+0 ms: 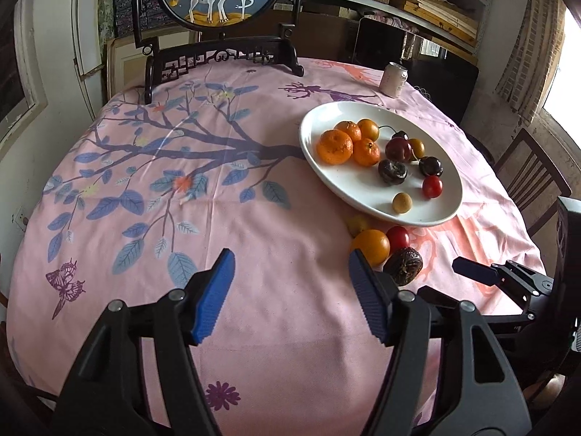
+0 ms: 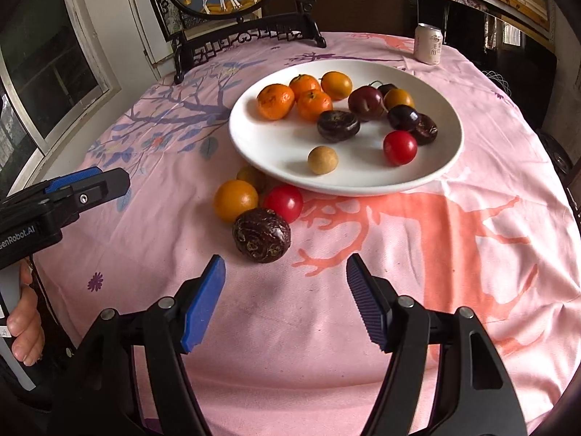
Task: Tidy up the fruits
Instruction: 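Grasp a wrinkled passion fruit with the right tool while the left tool grasps an orange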
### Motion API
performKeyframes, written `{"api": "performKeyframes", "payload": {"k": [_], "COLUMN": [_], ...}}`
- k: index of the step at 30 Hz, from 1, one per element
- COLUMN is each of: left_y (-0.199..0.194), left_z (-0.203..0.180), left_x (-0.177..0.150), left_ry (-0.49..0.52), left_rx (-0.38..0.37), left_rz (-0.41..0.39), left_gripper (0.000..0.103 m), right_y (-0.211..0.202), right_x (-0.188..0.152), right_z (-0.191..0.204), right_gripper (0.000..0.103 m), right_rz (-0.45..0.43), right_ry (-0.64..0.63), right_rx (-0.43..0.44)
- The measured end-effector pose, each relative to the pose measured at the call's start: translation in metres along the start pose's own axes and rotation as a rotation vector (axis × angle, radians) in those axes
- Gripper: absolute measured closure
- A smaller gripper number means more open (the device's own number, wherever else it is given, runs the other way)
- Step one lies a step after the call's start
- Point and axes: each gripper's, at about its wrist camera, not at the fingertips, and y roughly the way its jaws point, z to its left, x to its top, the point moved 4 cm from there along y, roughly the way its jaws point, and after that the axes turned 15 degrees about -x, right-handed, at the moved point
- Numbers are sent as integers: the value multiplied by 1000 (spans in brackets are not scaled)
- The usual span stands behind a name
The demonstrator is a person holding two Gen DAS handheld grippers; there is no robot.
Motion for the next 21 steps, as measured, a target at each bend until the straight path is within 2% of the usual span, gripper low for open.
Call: {"api": "performKeyframes", "payload": {"k": [5,9,11,12,16,21], "left_y": [2,2,2,3,10,33], "left_z": [5,10,11,11,8,-13], "left_x": [-4,-6,-7,-7,-7,-11], "left_ry": [-10,-20,-23,-24,-21,18], "left_rx": [4,12,13,14,9,-33], "left_rz": [11,11,14,16,33,91], "left_gripper": [36,36,36,36,36,33], "right_y": [18,28,35,36,25,10], "right_x": [4,11,12,12,11,3], "right_z": [15,24,26,27,21,-6], "right_gripper": [33,35,57,64,64,64], "right_rz": [8,-21,-12,-15,-30,-40], "right_ry": [-24,-41,-54,-56,-52,5], "right_rx": [-2,-50,-63,-63,-63,-63]}}
